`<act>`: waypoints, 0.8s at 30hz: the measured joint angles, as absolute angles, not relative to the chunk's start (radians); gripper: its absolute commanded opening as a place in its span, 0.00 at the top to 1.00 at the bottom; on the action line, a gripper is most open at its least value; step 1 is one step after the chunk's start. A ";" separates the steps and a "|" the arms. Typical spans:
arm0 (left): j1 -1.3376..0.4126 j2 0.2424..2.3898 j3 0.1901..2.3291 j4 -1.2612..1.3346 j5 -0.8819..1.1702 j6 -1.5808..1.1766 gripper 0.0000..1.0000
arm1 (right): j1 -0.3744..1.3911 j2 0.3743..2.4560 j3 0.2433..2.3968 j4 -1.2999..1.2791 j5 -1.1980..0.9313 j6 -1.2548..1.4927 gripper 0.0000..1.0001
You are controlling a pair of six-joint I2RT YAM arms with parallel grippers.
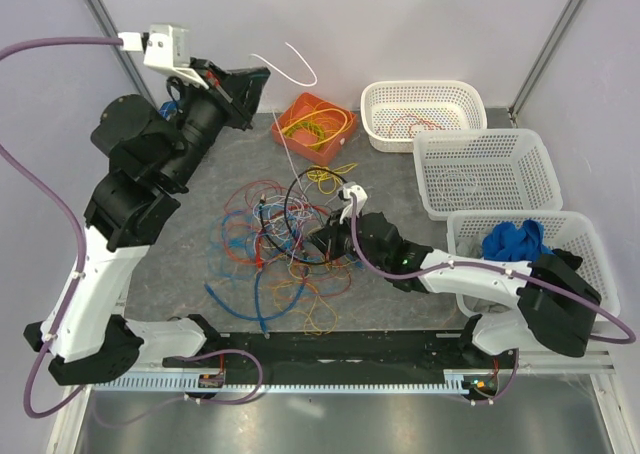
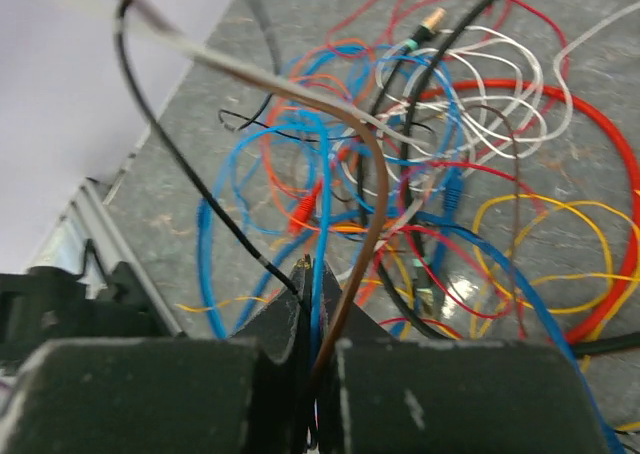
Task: Untangle the cables
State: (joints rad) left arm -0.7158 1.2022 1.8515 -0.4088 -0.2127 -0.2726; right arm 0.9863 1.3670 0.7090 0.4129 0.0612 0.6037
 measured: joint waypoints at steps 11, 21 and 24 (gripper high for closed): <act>-0.716 1.289 2.098 -0.384 -0.233 -0.224 0.98 | 0.906 1.639 0.754 0.348 0.076 0.598 1.00; -0.716 1.271 2.130 -0.300 -0.223 -0.215 0.98 | 0.893 1.781 0.834 0.268 0.077 0.578 0.82; -0.716 1.263 2.129 -0.286 -0.210 -0.215 0.98 | 0.893 1.771 0.842 0.246 0.083 0.568 0.43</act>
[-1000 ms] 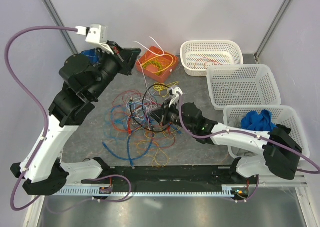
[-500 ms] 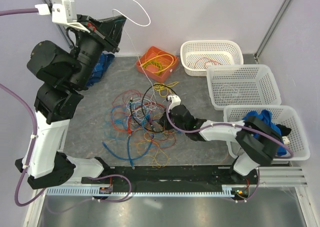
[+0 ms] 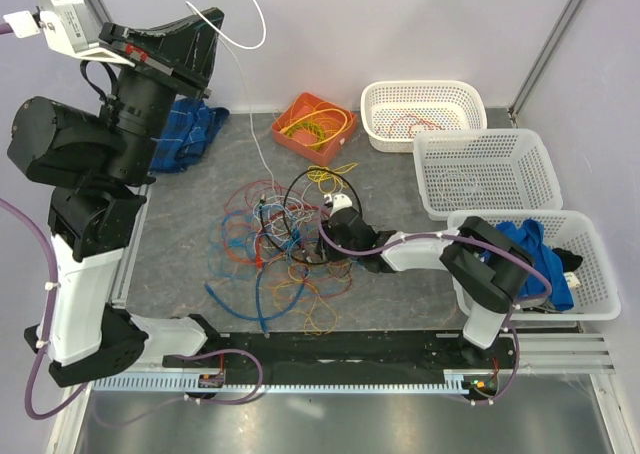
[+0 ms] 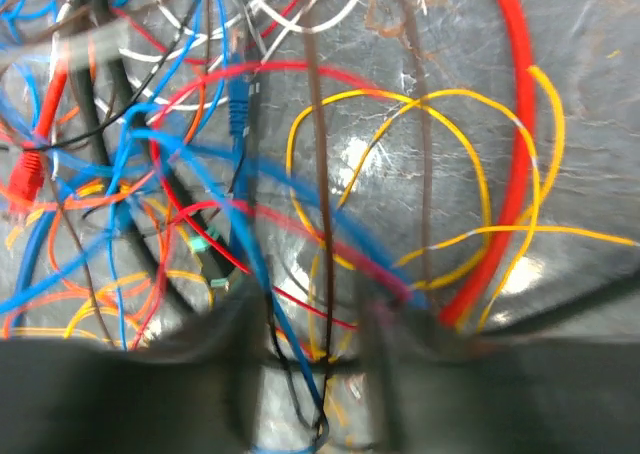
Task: Untangle the cables
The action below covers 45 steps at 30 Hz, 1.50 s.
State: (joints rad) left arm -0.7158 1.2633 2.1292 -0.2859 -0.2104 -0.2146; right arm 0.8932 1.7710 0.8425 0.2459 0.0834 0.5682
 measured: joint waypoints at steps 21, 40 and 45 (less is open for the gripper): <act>-0.716 1.322 2.059 -0.326 -0.119 -0.223 0.98 | 1.011 1.172 0.842 0.363 0.268 0.287 0.24; -0.715 1.168 1.626 -0.314 -0.225 -0.303 0.98 | 1.011 1.269 1.124 0.311 0.461 0.224 1.00; -0.710 1.096 1.275 -0.274 -0.318 -0.418 0.95 | 1.011 1.256 1.426 0.126 0.575 0.173 1.00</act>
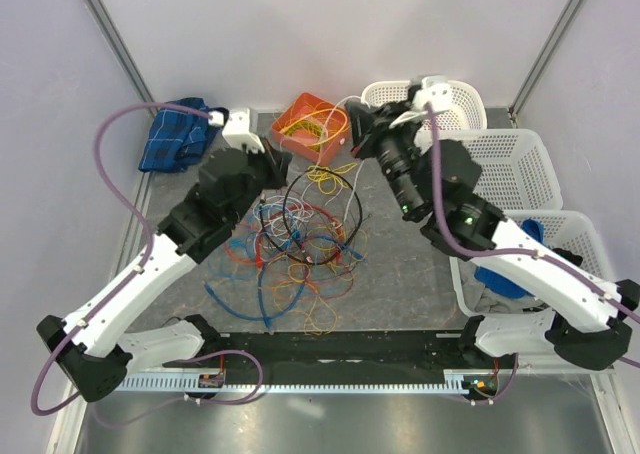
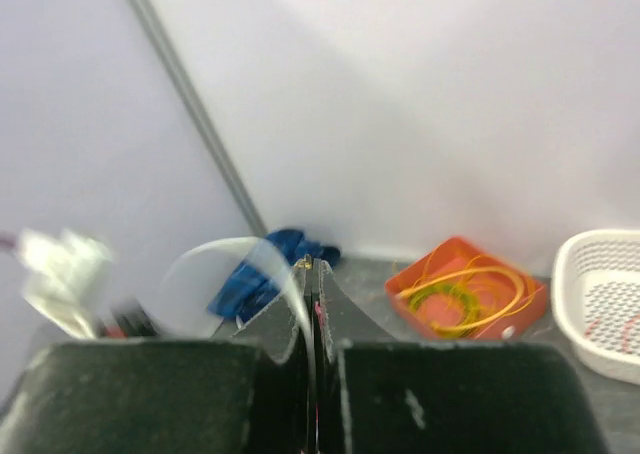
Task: Untangle the cables
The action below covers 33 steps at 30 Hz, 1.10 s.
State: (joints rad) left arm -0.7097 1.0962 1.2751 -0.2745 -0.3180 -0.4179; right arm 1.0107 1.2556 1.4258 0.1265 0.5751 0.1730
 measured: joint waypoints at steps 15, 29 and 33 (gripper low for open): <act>-0.680 0.963 0.957 -0.235 -0.403 -0.643 0.07 | 0.997 1.362 1.736 -0.226 0.758 0.083 1.00; -0.846 0.850 0.481 0.311 -0.047 -0.553 0.09 | 0.991 1.438 1.903 -0.340 0.789 0.072 1.00; -0.931 0.855 0.456 0.434 -0.024 -0.471 0.07 | 0.991 1.452 1.938 -0.355 0.789 0.067 1.00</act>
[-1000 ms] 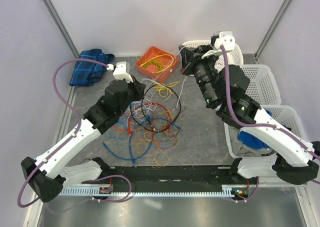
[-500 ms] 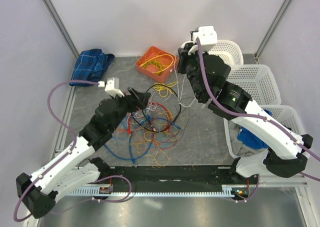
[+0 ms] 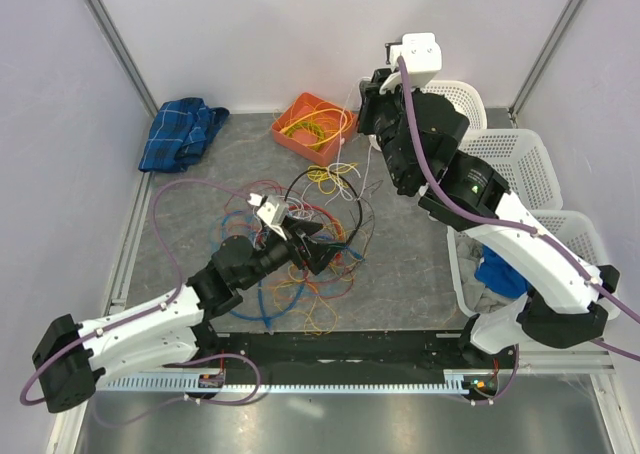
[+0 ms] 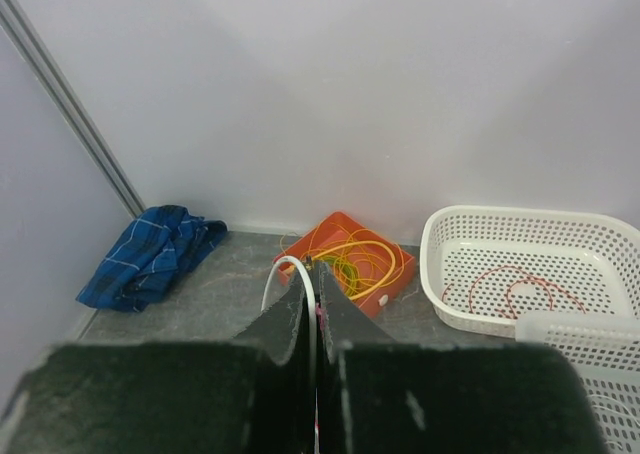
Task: Untangle the cables
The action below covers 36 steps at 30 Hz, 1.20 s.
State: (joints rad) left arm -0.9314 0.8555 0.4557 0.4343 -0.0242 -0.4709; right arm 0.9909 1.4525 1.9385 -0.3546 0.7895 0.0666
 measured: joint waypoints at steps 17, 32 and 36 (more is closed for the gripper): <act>-1.029 1.377 0.473 0.841 0.006 -0.348 0.17 | 0.991 1.445 1.938 -0.420 0.760 0.102 1.00; -1.024 1.359 0.592 0.582 -0.192 -0.449 0.98 | 0.981 1.369 1.886 -0.443 0.796 0.107 1.00; -0.925 1.157 0.594 0.223 -0.319 -0.629 0.98 | 0.971 1.369 1.884 -0.442 0.812 0.102 1.00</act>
